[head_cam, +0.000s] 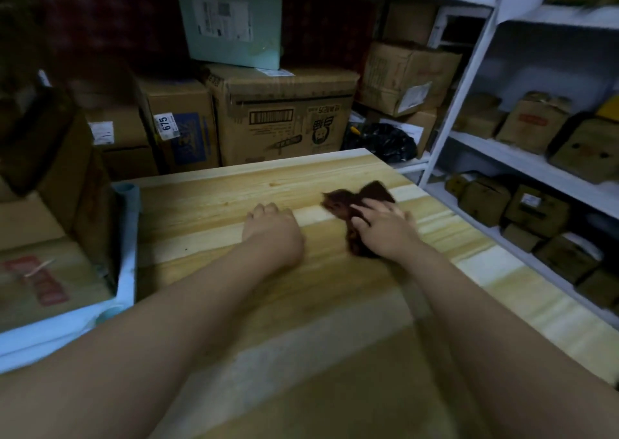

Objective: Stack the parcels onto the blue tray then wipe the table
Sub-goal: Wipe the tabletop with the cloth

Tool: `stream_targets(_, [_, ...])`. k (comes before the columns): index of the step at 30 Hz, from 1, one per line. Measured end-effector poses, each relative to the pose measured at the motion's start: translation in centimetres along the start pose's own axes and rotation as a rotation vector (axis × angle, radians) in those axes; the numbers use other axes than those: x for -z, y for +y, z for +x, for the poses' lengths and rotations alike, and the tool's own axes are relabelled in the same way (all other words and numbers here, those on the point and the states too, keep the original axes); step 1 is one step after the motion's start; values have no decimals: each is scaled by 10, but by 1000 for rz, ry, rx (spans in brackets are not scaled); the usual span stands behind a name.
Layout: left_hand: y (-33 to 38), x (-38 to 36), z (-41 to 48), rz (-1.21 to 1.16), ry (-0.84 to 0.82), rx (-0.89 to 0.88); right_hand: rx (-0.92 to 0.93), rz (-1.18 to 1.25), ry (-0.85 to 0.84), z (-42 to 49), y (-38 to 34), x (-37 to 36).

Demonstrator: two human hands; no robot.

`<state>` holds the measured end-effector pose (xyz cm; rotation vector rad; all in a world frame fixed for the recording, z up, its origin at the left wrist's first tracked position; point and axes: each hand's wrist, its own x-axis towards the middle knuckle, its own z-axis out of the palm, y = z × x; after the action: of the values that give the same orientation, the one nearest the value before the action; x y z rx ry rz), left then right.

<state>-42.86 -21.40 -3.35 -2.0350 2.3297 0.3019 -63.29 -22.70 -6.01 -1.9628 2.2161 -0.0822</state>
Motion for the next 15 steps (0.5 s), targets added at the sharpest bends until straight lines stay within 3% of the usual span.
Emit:
stream_targets(4, [-2,1,-34,44,-10,-49,-571,11,-23,-38,58,14])
stream_targets(6, [-7,2,-50,67,-18,-42,-682,41,-3,-61,56,18])
stream_targets(8, [-13,1,-66,88,-24,-7,-546,30,-2,-76,31,18])
stream_targets(15, [-28,-5,-116,-60,18,79,264,-18,-82,-121,-85,-13])
